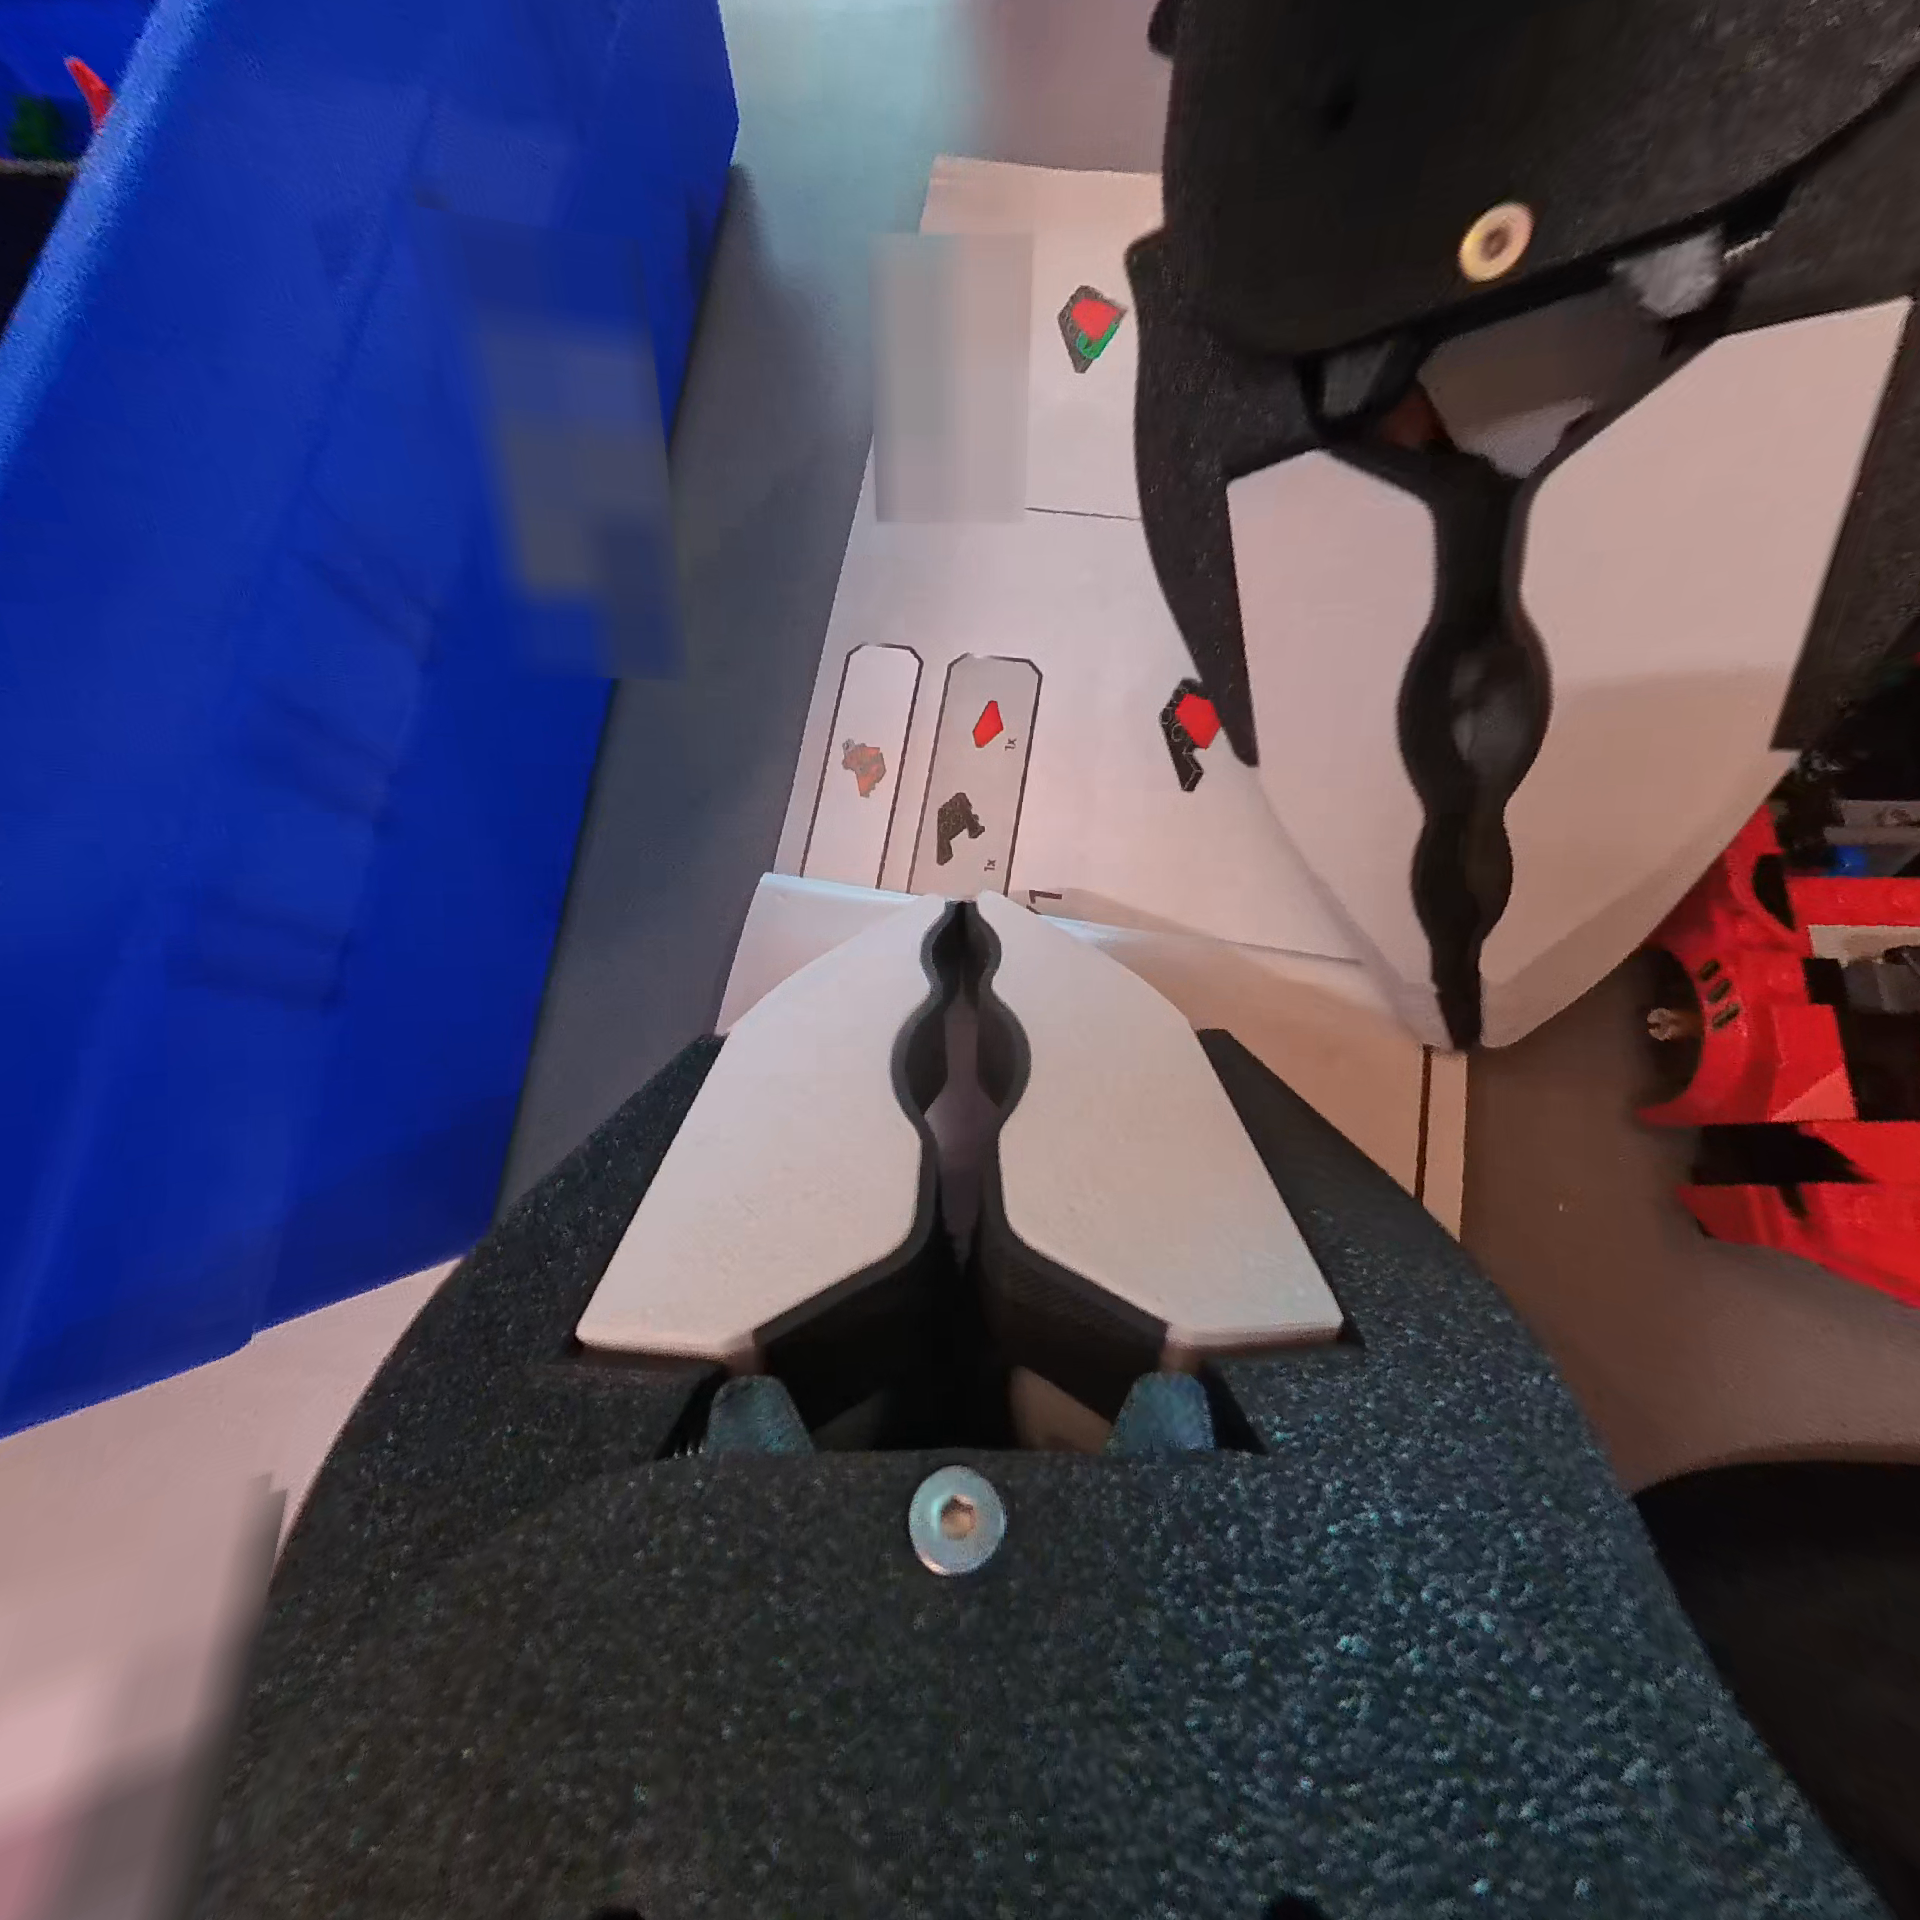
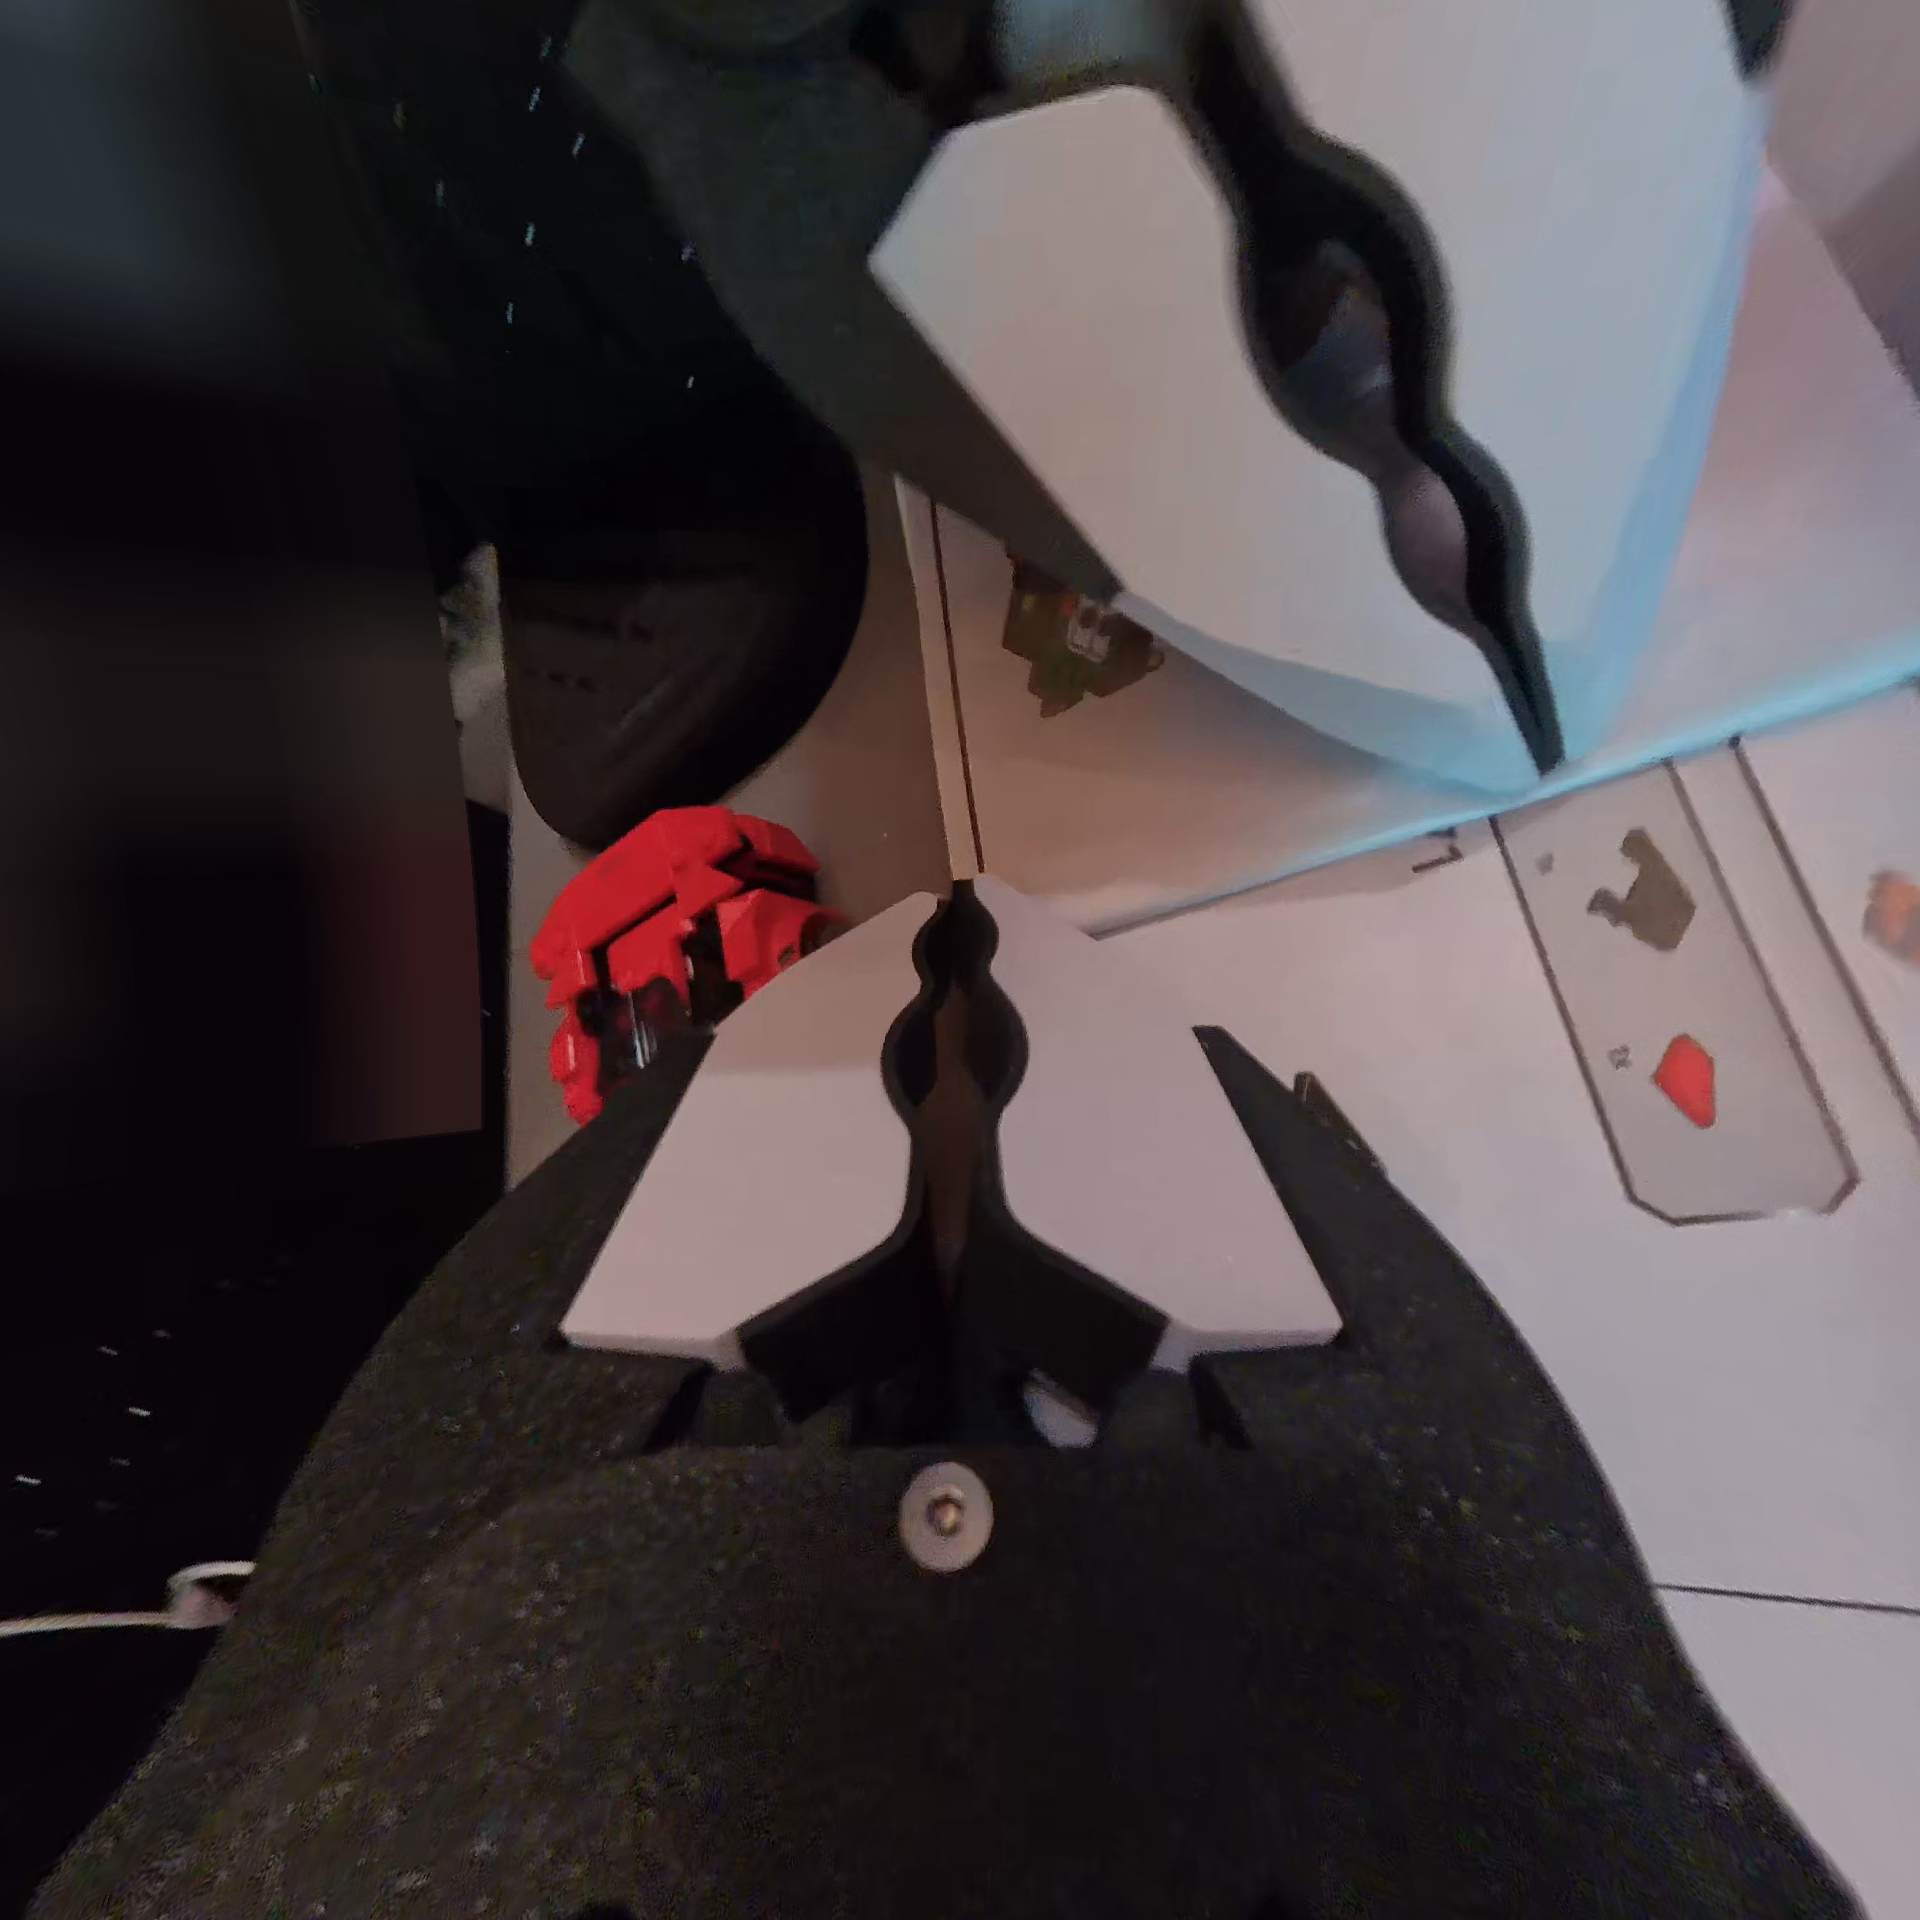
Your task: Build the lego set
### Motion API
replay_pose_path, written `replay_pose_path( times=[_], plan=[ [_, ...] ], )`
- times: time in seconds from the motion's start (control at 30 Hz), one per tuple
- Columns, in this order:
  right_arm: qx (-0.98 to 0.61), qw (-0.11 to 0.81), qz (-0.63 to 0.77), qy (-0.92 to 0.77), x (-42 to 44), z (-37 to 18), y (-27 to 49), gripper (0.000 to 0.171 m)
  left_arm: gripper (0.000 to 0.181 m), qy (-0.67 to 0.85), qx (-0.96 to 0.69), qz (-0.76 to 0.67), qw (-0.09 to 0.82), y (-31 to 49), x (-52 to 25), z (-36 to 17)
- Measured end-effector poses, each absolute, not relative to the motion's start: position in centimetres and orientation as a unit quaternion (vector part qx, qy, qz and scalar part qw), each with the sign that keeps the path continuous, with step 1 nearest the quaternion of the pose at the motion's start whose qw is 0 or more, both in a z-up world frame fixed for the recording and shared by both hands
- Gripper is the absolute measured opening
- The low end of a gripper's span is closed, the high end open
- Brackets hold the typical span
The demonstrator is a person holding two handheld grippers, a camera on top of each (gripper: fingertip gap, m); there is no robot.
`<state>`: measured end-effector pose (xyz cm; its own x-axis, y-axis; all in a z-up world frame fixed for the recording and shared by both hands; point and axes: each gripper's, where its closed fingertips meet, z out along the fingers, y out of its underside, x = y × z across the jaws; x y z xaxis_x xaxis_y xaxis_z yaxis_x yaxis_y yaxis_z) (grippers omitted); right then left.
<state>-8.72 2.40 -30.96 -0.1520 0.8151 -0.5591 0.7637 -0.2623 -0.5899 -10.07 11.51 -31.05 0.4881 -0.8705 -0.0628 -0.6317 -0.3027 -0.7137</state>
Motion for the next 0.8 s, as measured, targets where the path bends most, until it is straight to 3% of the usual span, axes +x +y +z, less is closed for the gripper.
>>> replay_pose_path(
  times=[0.1, 0.23, 0.3, 0.37, 0.5, 0.8],
  plan=[
    [-0.608, 0.086, 0.469, -0.634, -8.9, -28.9, 2.8, 0.000, 0.000, 0.471, -0.799, -0.138, 0.349, 11.5, -11.7, -29.7],
    [-0.600, 0.219, 0.411, -0.651, -8.6, -27.3, 7.0, 0.000, 0.000, 0.385, -0.810, -0.119, 0.425, 10.4, -15.4, -24.4],
    [-0.603, 0.209, 0.403, -0.655, -8.2, -27.8, 7.4, 0.000, 0.006, 0.342, -0.818, -0.091, 0.454, 9.0, -17.4, -23.2],
    [-0.620, 0.186, 0.384, -0.658, -7.7, -28.9, 7.7, 0.047, 0.017, 0.307, -0.826, -0.067, 0.467, 7.4, -18.9, -23.2],
    [-0.609, 0.202, 0.341, -0.687, -7.1, -30.2, 8.5, 0.059, 0.043, 0.252, -0.852, -0.029, 0.458, 4.6, -21.3, -24.7],
    [-0.602, 0.230, 0.293, -0.706, -6.2, -31.7, 9.7, 0.070, 0.054, 0.237, -0.849, -0.080, 0.465, 3.2, -20.1, -27.2]
  ],
)
